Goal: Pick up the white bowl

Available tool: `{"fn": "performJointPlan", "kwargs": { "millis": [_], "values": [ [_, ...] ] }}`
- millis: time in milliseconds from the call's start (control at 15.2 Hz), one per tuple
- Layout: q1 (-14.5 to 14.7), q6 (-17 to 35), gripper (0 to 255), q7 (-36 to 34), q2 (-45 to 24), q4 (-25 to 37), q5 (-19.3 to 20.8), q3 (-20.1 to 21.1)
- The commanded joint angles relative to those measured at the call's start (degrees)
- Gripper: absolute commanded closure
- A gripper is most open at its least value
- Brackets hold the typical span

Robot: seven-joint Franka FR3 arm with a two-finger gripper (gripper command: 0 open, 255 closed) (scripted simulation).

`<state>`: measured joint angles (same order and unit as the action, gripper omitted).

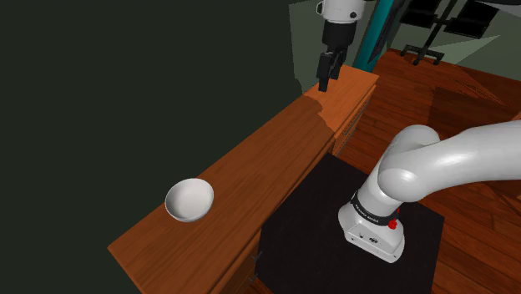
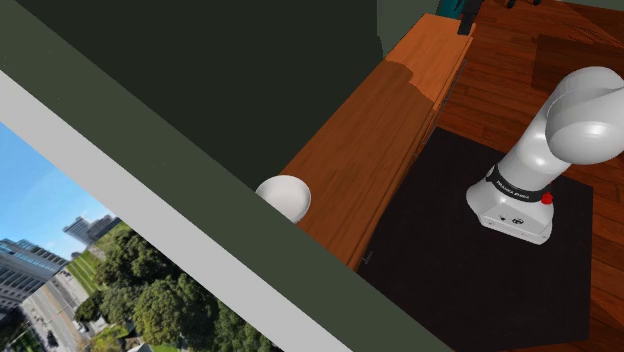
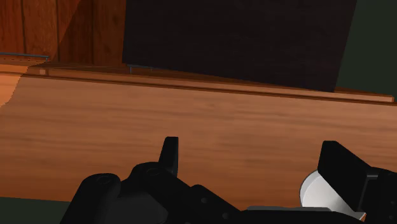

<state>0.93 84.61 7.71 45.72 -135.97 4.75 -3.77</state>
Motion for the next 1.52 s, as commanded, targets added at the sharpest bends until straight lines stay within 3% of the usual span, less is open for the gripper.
{"fn": "performJointPlan", "kwargs": {
  "millis": [0,726,1452],
  "values": [
    [0.0,0.0,0,0.0,0.0,0.0,0.0,0.0],
    [3.3,20.0,0,-9.4,-11.7,-7.6,-4.9,7.4],
    [5.4,39.0,0,-19.1,-32.5,-5.1,-5.3,14.4]
  ]
}}
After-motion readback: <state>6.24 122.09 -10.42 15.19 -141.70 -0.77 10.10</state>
